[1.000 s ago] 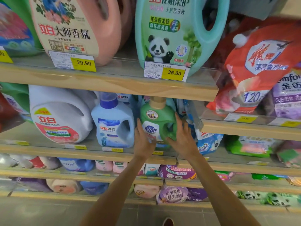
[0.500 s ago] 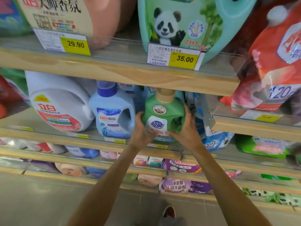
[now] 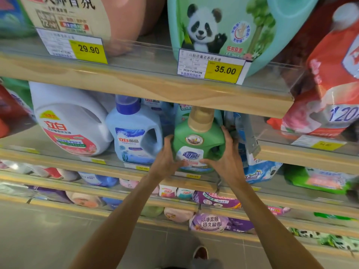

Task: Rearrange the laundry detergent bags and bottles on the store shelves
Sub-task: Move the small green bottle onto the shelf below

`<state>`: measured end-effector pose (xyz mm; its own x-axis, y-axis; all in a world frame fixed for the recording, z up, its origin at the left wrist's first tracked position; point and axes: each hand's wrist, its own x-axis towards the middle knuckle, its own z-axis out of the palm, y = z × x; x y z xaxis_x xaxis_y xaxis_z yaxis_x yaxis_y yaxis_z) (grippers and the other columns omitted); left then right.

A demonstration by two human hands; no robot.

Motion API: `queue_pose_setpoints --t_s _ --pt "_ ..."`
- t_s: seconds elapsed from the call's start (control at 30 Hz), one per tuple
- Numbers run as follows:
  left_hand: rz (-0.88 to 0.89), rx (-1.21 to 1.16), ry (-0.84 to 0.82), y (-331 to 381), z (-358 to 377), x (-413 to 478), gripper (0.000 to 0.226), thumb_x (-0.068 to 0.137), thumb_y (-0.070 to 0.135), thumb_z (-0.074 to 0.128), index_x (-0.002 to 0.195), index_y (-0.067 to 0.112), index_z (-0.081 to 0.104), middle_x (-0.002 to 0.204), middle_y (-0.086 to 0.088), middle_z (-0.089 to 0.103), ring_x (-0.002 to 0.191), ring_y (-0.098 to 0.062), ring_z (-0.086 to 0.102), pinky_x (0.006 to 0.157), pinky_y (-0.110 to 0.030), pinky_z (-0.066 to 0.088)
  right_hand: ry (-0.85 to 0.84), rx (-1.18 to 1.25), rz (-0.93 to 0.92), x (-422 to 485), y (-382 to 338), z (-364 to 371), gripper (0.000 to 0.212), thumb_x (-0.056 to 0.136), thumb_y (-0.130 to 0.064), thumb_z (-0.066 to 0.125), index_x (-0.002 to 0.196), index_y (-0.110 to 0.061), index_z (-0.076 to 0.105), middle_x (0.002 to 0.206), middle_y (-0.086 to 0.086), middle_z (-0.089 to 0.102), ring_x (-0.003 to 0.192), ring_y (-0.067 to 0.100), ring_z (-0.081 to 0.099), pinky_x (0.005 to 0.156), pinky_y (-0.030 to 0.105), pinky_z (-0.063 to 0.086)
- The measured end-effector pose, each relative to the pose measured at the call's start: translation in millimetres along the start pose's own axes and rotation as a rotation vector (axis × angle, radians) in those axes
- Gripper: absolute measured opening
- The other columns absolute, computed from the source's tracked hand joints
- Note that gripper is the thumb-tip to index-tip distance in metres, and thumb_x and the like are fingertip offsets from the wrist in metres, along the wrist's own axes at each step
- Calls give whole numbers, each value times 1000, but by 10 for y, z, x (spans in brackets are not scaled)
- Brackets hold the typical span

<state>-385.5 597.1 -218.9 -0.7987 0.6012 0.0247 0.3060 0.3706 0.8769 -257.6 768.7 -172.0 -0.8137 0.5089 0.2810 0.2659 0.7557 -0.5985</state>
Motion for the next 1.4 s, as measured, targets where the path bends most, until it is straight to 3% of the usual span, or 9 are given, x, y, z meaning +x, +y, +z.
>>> queue_pose_setpoints --t_s 0.13,0.3,0.53,0.73,0.8,0.9,1.1,1.23,1.4 --pt "-10 28 -10 11 -29 -56 92 66 18 94 135 15 32 126 -4 61 110 -18 64 87 -27 55 18 -91 11 -152 -4 20 125 53 -48 93 143 -54 6 137 13 39 114 42 59 78 55 58" --pt "-62 61 54 -66 -39 -220 91 58 42 95 130 20 44 120 -1 69 106 -19 67 89 -42 59 8 -186 -41 -251 -101 -27 118 52 -55 90 143 -50 15 130 6 41 104 37 63 67 51 60" --pt "-86 17 210 -147 -220 -539 80 60 36 95 127 14 59 112 3 70 102 -17 65 78 -24 47 70 -265 -205 -413 -415 -75 111 53 -59 89 143 -47 25 124 10 46 97 34 65 56 49 59" --pt "-53 -87 298 55 -591 -852 86 56 16 98 129 16 52 105 21 59 100 0 53 73 5 35 15 -248 -234 -466 -940 -336 121 55 -59 88 141 -65 3 129 8 45 111 32 61 70 50 57" --pt "-24 -108 283 70 -726 -998 86 56 15 98 124 26 47 103 28 55 94 2 52 74 3 38 -48 -205 -202 -529 -1123 -400 127 56 -61 86 139 -71 -9 130 2 40 114 27 57 74 47 56" --pt "-14 -198 231 50 -922 -1299 85 56 11 97 120 32 44 109 20 62 96 4 61 80 -13 51 -142 -123 -146 -649 -1375 -455 134 49 -61 89 133 -75 -14 133 -4 36 118 25 54 84 51 55" --pt "-18 -388 201 -97 -1180 -2015 94 56 11 96 133 26 44 115 5 67 107 -13 67 83 -27 58 -290 91 -72 -994 -1653 -359 139 41 -58 93 142 -68 -2 150 -13 35 136 17 43 104 48 45" --pt "-29 -427 232 -150 -1326 -2474 89 60 29 91 133 36 40 117 -8 65 105 -23 69 84 -36 59 -343 279 -11 -1255 -1758 -164 140 38 -58 95 146 -65 6 153 -24 36 138 4 41 111 40 40" --pt "-121 -460 274 -247 -1462 -3003 87 59 37 89 134 44 45 106 -18 66 97 -30 71 82 -49 61 -389 409 86 -1684 -1870 62 120 38 -52 98 128 -73 20 134 -28 54 125 -5 52 108 39 44"
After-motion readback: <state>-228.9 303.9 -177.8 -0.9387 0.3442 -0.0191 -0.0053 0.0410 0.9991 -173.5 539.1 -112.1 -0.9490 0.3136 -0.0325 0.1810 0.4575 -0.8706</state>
